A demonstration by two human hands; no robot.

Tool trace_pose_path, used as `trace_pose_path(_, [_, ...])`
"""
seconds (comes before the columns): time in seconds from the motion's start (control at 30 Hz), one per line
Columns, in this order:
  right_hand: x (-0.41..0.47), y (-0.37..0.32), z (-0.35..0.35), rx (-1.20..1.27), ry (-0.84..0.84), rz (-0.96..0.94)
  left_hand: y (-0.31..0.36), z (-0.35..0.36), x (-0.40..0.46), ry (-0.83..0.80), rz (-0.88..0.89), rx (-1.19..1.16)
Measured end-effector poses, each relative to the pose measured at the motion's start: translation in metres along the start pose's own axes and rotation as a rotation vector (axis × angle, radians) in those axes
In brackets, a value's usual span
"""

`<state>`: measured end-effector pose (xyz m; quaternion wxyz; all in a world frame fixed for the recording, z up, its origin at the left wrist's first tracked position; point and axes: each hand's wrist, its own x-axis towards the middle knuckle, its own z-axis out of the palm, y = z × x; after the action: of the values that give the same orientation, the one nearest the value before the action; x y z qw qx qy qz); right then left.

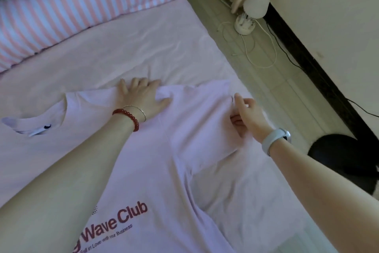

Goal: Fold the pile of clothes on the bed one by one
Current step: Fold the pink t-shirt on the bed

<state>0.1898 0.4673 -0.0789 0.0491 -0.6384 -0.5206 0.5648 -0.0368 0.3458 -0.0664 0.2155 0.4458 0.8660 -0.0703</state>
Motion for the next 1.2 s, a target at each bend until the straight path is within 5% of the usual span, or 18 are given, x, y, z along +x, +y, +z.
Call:
trace_pose_path(0.17, [-0.03, 0.032, -0.01, -0.113, -0.157, -0.014, 0.024, -0.013, 0.016, -0.079, 0.005, -0.172])
trace_pose_path(0.33, [-0.042, 0.039, -0.011, -0.124, -0.028, -0.081, 0.041, -0.028, 0.022, 0.038, -0.035, -0.478])
trace_pose_path(0.43, [-0.053, 0.05, -0.02, -0.231, 0.071, -0.186, 0.044, -0.029, 0.023, 0.17, -0.016, -0.432])
trace_pose_path(0.57, [-0.051, 0.05, -0.014, -0.232, 0.091, -0.059, 0.052, -0.017, 0.014, 0.205, -0.03, -0.239])
trace_pose_path(0.7, [-0.065, 0.028, -0.006, -0.047, 0.18, -0.175, 0.037, -0.008, -0.033, 0.305, -0.075, -0.564])
trace_pose_path(0.83, [-0.105, -0.004, 0.016, -0.045, 0.232, -0.505, 0.004, -0.001, -0.108, 0.214, -0.286, -0.959])
trace_pose_path(0.93, [-0.149, -0.019, 0.052, -0.199, 0.004, -0.779, -0.029, 0.0, -0.159, 0.143, -0.465, -1.273])
trace_pose_path(1.1, [-0.202, -0.004, 0.128, -0.526, -0.742, -0.894, -0.093, 0.004, -0.212, 0.151, -0.785, -1.9])
trace_pose_path(1.2, [-0.204, 0.017, 0.143, -0.519, -0.773, -0.865, -0.112, 0.023, -0.227, 0.055, -0.973, -1.846])
